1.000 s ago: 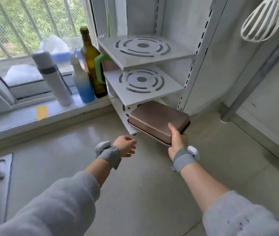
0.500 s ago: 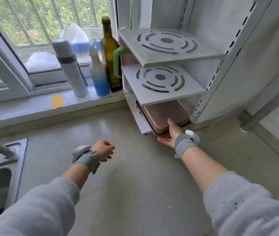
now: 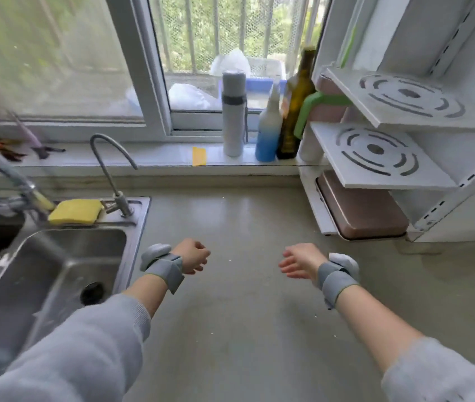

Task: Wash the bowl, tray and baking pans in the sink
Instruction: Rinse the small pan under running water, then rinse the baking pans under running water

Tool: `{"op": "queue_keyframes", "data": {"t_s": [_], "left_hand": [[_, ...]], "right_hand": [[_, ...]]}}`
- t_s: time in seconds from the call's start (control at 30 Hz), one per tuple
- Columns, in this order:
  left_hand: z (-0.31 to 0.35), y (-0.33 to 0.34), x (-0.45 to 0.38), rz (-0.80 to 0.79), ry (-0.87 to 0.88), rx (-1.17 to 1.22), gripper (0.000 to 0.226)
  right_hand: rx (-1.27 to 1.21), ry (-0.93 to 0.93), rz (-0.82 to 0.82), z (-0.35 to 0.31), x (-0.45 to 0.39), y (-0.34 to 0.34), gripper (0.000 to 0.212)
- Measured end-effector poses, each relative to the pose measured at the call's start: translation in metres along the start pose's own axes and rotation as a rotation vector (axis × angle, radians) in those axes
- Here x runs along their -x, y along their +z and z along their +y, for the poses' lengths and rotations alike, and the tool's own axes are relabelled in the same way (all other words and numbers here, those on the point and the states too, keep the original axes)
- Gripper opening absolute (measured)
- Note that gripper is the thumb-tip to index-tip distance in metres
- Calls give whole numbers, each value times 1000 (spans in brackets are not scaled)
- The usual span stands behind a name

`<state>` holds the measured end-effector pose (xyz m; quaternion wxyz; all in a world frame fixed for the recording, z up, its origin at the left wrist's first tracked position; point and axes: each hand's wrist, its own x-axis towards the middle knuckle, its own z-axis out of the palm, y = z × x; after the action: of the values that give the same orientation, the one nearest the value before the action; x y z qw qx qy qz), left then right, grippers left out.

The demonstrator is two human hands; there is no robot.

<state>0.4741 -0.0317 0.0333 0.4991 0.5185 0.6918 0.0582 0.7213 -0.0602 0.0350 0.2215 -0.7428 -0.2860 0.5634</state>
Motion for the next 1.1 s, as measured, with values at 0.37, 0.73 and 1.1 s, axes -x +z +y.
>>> {"op": "queue_keyframes", "data": {"t_s": [0.37, 0.73, 1.1], "left_hand": [[-298, -226, 98, 273, -137, 173, 13], [-476, -390, 124, 466, -337, 7, 25], [-509, -431, 1, 295, -304, -152, 62]], "right_hand": [[497, -390, -311, -82, 74, 366, 9], [891, -530, -502, -102, 98, 631, 29], [498, -224, -419, -109, 30, 751, 22]]}}
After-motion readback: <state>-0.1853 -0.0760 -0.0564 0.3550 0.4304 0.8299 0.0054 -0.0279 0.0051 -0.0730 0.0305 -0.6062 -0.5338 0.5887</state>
